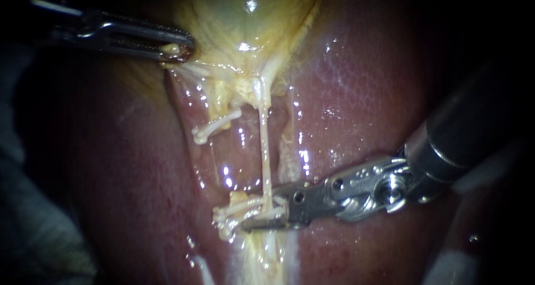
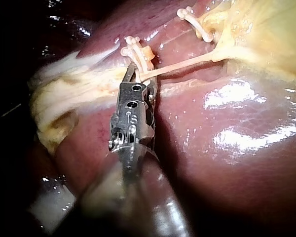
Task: Clipping first clip right tube
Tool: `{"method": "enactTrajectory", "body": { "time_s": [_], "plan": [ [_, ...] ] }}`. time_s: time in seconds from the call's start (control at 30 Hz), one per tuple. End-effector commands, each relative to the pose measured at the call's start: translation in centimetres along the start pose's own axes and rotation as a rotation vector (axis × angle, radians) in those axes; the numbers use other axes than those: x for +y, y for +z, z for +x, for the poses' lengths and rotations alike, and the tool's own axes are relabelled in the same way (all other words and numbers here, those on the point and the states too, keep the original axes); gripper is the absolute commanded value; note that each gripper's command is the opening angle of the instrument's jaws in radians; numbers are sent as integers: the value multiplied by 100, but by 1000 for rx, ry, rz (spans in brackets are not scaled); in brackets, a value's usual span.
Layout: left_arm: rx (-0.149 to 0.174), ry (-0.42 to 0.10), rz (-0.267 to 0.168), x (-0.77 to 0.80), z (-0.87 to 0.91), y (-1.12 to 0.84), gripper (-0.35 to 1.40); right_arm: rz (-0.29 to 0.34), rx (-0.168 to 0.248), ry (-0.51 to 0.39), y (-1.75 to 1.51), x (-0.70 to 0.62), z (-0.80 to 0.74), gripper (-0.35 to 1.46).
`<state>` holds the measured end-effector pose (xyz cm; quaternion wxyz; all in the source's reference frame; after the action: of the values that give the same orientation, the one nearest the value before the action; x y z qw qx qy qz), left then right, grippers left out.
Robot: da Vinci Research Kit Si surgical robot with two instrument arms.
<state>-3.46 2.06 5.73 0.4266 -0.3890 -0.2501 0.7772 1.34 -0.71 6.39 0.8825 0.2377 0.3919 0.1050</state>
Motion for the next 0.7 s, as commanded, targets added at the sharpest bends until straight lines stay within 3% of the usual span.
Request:
{"method": "enactTrajectory", "body": {
  "time_s": [0.03, 0.27, 0.53, 0.7],
  "plan": [
    [0, 0, 0, 0, 0, 0, -35, 1, 2, 0, 0, 0, 0, 10],
    [0, 0, 0, 0, 0, 0, -35, 3, 52, 3, 2, 4, 1, 42],
    [0, 0, 0, 0, 0, 0, -35, 2, 67, 11, 4, 10, 1, 49],
    [0, 0, 0, 0, 0, 0, -35, 14, 124, 65, 2, 12, -2, 49]
  ]
}}
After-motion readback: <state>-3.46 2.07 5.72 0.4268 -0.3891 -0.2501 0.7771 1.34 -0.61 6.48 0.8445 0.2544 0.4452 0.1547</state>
